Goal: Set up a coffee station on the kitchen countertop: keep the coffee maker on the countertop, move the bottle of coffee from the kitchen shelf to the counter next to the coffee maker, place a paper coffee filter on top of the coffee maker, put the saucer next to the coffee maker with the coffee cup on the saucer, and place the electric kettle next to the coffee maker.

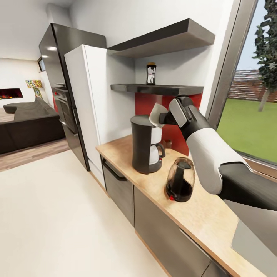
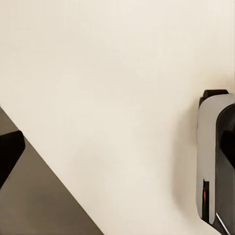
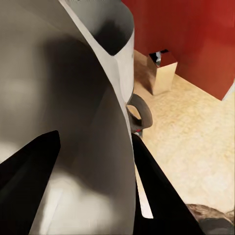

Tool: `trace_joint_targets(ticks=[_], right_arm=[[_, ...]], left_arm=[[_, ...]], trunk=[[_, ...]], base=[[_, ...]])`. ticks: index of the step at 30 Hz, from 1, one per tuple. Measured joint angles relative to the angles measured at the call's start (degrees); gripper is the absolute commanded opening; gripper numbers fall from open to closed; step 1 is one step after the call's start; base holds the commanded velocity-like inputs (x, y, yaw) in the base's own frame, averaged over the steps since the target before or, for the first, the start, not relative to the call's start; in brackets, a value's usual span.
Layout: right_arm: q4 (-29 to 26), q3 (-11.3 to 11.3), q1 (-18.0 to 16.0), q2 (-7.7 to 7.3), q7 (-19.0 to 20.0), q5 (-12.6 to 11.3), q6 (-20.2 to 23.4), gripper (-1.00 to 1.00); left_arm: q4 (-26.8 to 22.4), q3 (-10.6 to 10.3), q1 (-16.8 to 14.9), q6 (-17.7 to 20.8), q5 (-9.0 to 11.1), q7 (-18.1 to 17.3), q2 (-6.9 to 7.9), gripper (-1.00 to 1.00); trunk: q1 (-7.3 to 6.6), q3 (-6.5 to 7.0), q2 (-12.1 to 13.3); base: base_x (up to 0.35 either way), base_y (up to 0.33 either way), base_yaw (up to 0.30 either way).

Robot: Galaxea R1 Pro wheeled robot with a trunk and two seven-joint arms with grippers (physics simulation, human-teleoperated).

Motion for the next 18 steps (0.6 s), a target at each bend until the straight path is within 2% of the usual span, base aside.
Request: trace_joint_targets(ticks=[10,18], right_arm=[[-0.1,-0.1,0.0,0.0,0.0,0.0,0.0,-1.0],[-0.2,-0.1,0.0,0.0,-0.1,0.2,0.0,-1.0]], left_arm=[[0.0,-0.3,0.0,0.0,0.0,0.1,-0.15,1.0],[0.0,-0.3,0.0,0.0,-0.1,0.0,-0.22,1.0]], trunk=[[0.01,0.0,0.0],[0.0,0.0,0.0]], base=[[0.024,0.011,0.0],[0.122,0.0,0.0]])
